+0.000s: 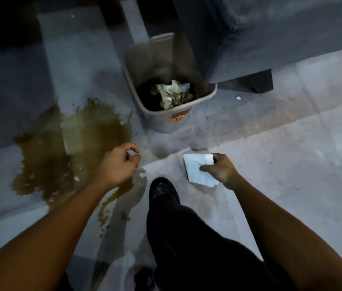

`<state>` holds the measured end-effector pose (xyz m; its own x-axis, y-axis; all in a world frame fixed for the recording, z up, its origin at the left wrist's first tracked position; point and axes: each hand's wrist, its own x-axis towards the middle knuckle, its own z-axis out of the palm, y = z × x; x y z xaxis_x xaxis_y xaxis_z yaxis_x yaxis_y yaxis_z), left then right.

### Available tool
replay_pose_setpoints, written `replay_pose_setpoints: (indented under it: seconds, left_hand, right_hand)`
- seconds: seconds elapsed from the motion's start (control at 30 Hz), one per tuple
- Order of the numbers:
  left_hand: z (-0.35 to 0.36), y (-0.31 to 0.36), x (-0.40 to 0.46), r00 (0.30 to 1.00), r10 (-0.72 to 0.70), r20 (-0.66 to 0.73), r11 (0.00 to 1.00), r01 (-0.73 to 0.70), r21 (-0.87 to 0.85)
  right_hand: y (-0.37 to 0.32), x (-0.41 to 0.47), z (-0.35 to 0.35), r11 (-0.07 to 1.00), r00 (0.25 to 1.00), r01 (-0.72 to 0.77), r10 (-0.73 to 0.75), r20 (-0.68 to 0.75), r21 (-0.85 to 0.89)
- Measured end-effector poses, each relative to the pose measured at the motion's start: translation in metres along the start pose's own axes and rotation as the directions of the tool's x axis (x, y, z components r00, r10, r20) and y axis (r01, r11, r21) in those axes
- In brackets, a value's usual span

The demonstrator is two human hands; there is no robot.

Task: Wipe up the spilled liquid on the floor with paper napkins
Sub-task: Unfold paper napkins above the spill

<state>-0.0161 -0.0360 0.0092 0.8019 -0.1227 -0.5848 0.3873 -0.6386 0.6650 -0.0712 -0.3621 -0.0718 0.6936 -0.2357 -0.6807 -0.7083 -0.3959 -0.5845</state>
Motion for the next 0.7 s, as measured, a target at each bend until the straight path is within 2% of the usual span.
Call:
replay_pose_setpoints:
  seconds: [0.1, 0.2, 0.27, 0.37, 0.4, 0.5, 0.63, 0.7]
  left_hand:
    - [-0.002, 0.021, -0.035, 1.000, -0.025, -0.012, 0.994, 0.024, -0.111]
    - [-0.006, 0.051, -0.073, 0.999, -0.049, 0.011, 0.941, 0.050, -0.333]
    - [-0.021, 0.072, -0.103, 0.999, -0.020, 0.036, 0.851, 0.035, -0.524]
    - [-0.043, 0.089, -0.137, 0.996, 0.050, 0.075, 0.629, 0.027, -0.777]
    - [-0.060, 0.093, -0.152, 0.996, 0.079, 0.052, 0.582, -0.004, -0.813]
    - [-0.109, 0.098, -0.184, 0.992, 0.107, -0.061, 0.539, -0.109, -0.835]
    - [-0.187, 0.090, -0.222, 0.965, 0.084, -0.248, 0.561, -0.252, -0.789]
    - [-0.215, 0.082, -0.236, 0.943, 0.093, -0.318, 0.543, -0.316, -0.778]
  right_hand:
    - [-0.053, -0.043, -0.009, 0.987, 0.971, 0.143, -0.155, 0.184, 0.076]
    - [-0.119, -0.094, -0.020, 0.952, 0.879, 0.245, -0.297, 0.373, 0.183]
    - [-0.166, -0.134, -0.025, 0.919, 0.805, 0.289, -0.385, 0.451, 0.268]
    - [-0.221, -0.175, -0.026, 0.879, 0.713, 0.259, -0.453, 0.535, 0.399]
    - [-0.245, -0.191, -0.023, 0.873, 0.690, 0.283, -0.472, 0.548, 0.396]
    - [-0.303, -0.228, -0.012, 0.859, 0.648, 0.333, -0.508, 0.568, 0.389]
    - [-0.359, -0.279, 0.013, 0.854, 0.606, 0.336, -0.518, 0.603, 0.397]
    - [-0.373, -0.302, 0.035, 0.833, 0.620, 0.377, -0.552, 0.557, 0.406]
